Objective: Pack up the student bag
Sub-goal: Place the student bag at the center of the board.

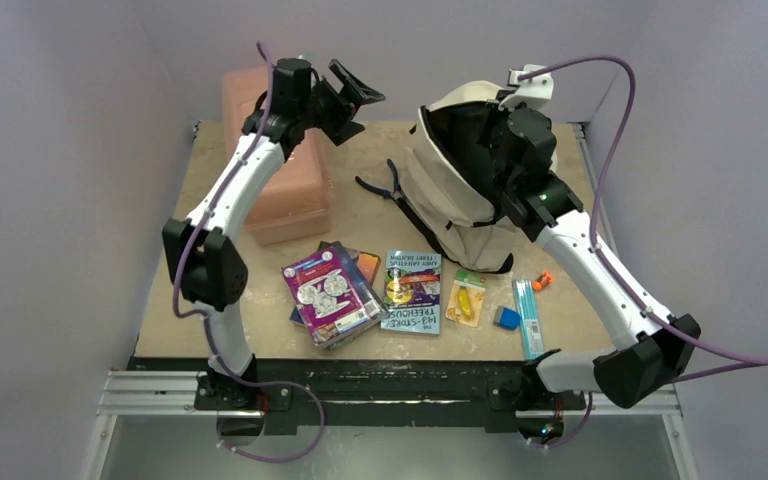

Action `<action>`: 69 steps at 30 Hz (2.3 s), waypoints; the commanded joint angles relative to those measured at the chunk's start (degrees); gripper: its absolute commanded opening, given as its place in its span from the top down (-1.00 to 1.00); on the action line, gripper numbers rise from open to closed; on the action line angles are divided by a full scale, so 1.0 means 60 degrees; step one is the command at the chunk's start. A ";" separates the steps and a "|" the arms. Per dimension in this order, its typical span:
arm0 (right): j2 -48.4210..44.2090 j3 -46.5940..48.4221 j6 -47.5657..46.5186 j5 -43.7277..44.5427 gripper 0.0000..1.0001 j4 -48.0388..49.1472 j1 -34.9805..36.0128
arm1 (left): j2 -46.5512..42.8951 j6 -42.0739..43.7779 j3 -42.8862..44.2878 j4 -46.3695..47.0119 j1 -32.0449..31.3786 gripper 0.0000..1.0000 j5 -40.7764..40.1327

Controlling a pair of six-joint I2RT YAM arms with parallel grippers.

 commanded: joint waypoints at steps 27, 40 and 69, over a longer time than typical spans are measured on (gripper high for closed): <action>0.4877 0.9289 -0.0968 0.5083 1.00 0.2211 -0.1522 | -0.4319 0.5690 -0.1694 -0.2275 -0.3050 -0.69 -0.1998; 0.6520 0.9154 -0.0258 0.6768 1.00 0.3348 -0.2714 | -0.4060 0.6762 -0.2227 -0.2459 -0.3054 -0.69 -0.1916; -0.0282 -0.5589 0.5422 0.0996 0.84 0.0654 -0.3771 | -0.4458 0.6068 -0.3372 -0.1799 -0.3056 -0.67 -0.0893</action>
